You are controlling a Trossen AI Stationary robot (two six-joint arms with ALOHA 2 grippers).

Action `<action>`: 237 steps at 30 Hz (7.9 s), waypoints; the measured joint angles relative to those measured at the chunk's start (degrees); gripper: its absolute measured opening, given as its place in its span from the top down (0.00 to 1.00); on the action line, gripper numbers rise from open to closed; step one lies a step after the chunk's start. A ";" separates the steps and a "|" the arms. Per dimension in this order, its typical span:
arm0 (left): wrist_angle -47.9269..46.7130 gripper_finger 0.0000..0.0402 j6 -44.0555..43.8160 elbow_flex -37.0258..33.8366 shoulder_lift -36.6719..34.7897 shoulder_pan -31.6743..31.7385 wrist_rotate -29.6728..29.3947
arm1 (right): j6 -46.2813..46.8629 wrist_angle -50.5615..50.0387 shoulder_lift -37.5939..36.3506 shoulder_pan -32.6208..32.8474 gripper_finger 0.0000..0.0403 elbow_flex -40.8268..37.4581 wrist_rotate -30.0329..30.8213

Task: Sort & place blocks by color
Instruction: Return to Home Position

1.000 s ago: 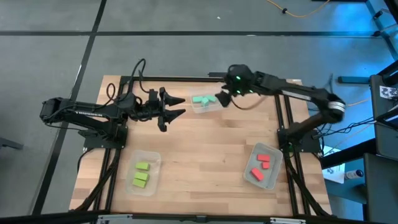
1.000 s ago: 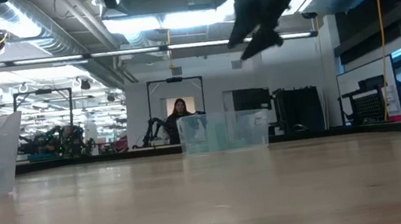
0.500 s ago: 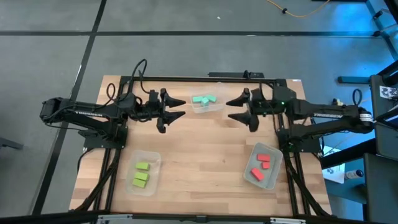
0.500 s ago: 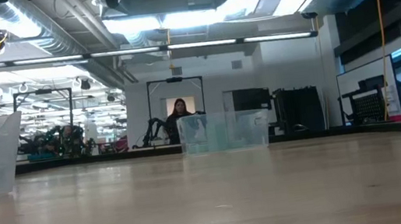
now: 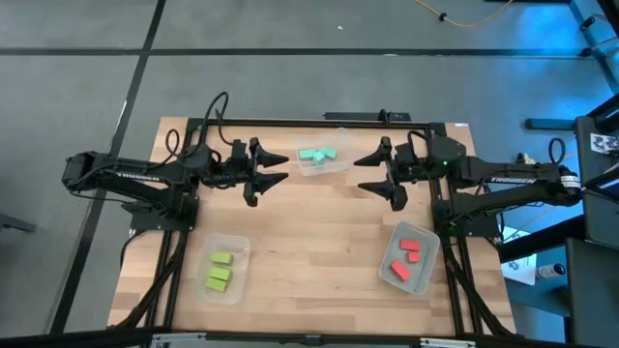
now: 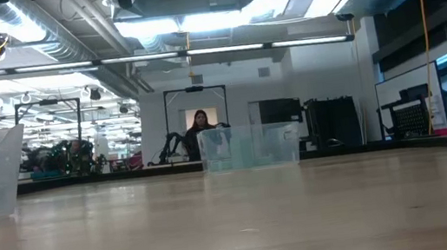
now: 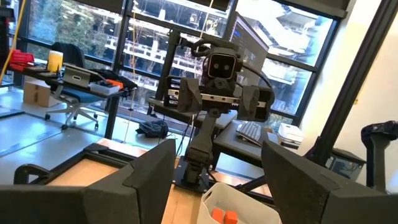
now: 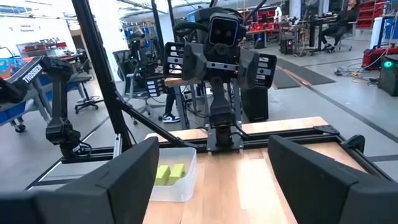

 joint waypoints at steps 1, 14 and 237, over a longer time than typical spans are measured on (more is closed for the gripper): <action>0.01 0.43 -0.02 0.00 0.00 0.01 0.00 | -0.02 0.04 0.00 0.00 0.24 0.00 0.00; 0.00 0.43 -0.02 0.00 0.00 0.01 0.00 | 1.36 0.04 0.01 0.00 0.24 0.00 0.11; -14.14 1.00 -9.62 -37.88 -57.37 -6.38 1.25 | 2.90 -5.91 -52.85 -0.09 0.97 -43.10 -12.41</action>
